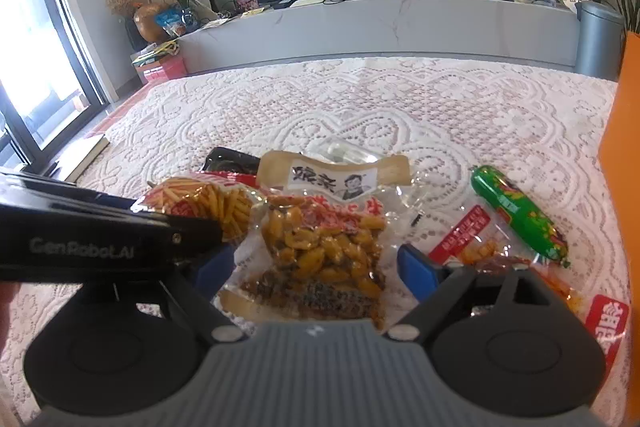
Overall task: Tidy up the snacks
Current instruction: 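Grasp the clear peanut bag with the right tool while the left tool grasps the Mimi chip bag, then carry the peanut bag and Mimi chip bag with both tools over the box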
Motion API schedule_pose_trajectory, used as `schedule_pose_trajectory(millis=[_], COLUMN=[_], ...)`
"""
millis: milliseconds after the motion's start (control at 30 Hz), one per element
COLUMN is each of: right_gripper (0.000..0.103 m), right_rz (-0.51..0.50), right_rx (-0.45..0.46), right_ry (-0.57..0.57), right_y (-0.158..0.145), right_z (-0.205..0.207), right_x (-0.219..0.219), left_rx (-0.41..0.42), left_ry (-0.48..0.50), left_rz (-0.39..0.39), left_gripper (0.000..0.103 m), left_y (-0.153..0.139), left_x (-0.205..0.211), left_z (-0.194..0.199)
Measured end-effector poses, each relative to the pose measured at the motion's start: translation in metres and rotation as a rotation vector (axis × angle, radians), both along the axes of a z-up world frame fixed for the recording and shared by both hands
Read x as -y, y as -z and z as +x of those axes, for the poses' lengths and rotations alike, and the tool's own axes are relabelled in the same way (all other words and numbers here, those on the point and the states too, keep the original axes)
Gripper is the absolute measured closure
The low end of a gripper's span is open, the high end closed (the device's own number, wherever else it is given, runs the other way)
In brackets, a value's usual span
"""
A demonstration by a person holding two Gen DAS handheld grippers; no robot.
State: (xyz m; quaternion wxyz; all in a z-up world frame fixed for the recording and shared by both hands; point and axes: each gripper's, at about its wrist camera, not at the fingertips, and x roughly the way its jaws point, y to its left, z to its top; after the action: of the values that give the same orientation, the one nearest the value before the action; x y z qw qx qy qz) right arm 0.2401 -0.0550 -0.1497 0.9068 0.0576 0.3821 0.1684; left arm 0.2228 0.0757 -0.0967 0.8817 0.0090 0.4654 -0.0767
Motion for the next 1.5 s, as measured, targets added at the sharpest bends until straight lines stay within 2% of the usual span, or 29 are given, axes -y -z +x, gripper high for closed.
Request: schedule_pose_trajectory(millis=[100,133,333,567,833,1167,1500], right_gripper=[0.020,0.025,0.032,0.033,0.033,0.033,0.033], right_rz=[-0.016,-0.018,-0.024,-0.046,0.000,-0.011,-0.048], right_rx=[-0.008,-0.007,0.005,0.018,0.032,0.016,0.065], right_ry=[0.011,0.014,0.019,0.042,0.075,0.105,0.154], right_y=[0.006,0.007,0.003,-0.006,-0.027,-0.052,-0.097], right_z=[0.003,0.004,0.000,-0.014,-0.037,-0.100,-0.165], right_x=[-0.005,-0.006,-0.003,0.003,0.016,0.035,0.070], left_rx=[-0.006,-0.009,-0.001,0.016,0.071,0.093,0.138], left_ry=[-0.005,-0.006,-0.009,-0.056,-0.098,-0.074,0.006], left_rz=[0.000,-0.004,-0.027,-0.037,-0.086,-0.119,-0.150], left_gripper=[0.053,0.053,0.053,0.054,0.054,0.054,0.054], left_y=[0.002,0.002,-0.002,-0.010,-0.038,-0.063,-0.093], left_x=[0.000,-0.001,-0.003,-0.011,-0.015,0.003,0.041], left_z=[0.000,0.001,-0.003,-0.011,-0.032,-0.068,-0.110])
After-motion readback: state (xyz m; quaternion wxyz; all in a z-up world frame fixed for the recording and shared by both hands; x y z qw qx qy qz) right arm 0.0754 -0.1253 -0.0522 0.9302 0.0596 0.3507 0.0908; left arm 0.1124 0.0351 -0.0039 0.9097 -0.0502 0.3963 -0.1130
